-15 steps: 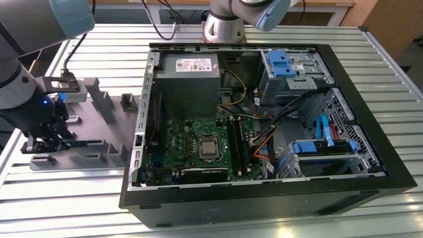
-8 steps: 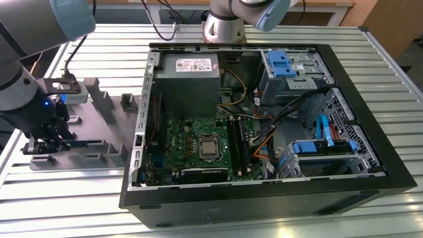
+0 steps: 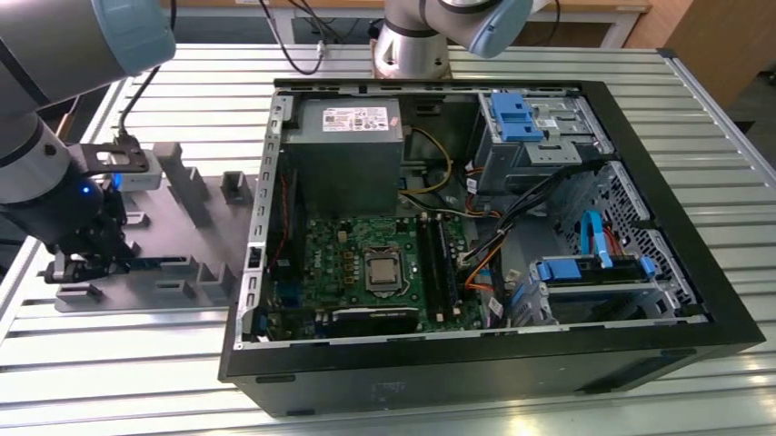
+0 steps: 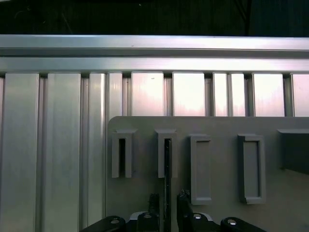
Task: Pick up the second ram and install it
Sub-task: 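Pick up the second ram and move it above second insertion slot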
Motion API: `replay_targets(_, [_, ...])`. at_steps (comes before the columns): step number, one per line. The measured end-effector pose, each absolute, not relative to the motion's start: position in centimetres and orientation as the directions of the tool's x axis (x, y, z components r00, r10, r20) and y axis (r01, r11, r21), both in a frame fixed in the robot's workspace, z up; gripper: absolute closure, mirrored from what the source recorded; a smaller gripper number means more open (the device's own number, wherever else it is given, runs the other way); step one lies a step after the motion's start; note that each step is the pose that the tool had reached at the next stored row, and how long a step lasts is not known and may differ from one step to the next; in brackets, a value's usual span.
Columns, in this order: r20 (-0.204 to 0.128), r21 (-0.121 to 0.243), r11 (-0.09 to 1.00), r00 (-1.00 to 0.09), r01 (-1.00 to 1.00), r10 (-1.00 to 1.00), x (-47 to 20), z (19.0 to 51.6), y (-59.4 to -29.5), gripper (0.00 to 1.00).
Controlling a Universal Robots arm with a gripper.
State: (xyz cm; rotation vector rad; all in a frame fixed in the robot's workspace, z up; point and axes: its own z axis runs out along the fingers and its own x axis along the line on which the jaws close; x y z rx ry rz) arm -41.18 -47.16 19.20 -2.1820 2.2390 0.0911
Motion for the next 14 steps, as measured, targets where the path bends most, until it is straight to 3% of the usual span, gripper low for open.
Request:
replay_targets(3, [-0.051, 0.032, 0.025, -0.027, -0.999, -0.998, -41.18, 19.16, -47.15, 0.73])
replay_targets(4, [-0.051, 0.032, 0.025, -0.027, -0.999, -0.998, -41.18, 19.14, -47.15, 0.8])
replay_targets(14, [-0.05, 0.032, 0.025, -0.027, -0.999, -0.998, -41.1, 18.92, -47.16, 0.8])
